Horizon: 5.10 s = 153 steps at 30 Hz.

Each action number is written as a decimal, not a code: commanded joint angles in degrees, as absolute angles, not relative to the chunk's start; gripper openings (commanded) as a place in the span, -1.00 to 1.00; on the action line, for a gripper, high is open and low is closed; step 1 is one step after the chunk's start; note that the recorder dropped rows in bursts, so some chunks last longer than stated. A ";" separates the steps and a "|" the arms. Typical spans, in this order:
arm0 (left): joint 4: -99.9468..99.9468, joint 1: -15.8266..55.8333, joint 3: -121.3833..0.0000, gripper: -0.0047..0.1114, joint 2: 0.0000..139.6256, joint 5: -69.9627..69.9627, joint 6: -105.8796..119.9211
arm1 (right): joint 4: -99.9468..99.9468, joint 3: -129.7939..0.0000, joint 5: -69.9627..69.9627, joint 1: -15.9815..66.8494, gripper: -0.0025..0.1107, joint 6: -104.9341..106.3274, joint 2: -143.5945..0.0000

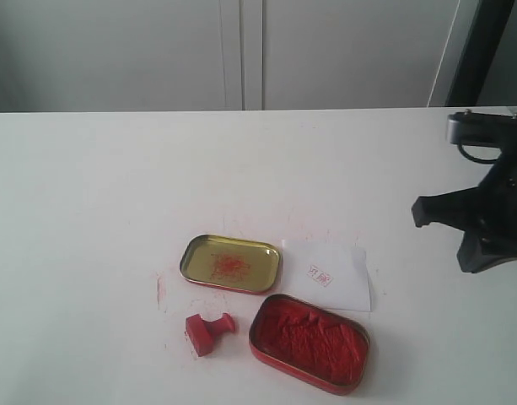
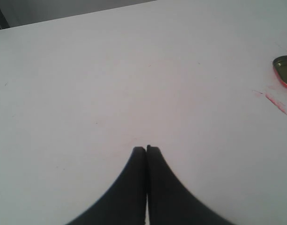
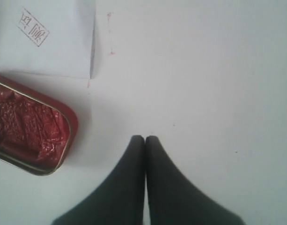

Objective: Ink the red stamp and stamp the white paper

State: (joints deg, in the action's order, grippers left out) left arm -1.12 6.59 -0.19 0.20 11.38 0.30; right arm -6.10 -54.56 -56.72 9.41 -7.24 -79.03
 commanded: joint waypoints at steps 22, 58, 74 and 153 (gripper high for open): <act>-0.96 6.45 0.00 -0.92 0.00 11.14 0.46 | -4.19 -47.00 -55.02 0.84 -0.96 2.86 -64.90; -0.96 6.45 0.00 -0.92 0.00 11.14 0.46 | -2.82 -42.53 -52.09 0.84 -0.96 2.61 -35.42; -0.96 6.45 0.00 -0.92 0.00 11.14 0.46 | -2.56 -36.79 -48.75 0.84 -0.96 2.61 -22.01; -0.96 6.45 0.00 -0.92 0.00 11.14 0.46 | -2.92 -27.27 -37.77 1.10 -0.96 2.61 -3.43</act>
State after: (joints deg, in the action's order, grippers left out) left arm -1.12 6.59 -0.19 0.20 11.38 0.30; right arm -2.88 -27.46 -38.46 1.18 2.11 -3.77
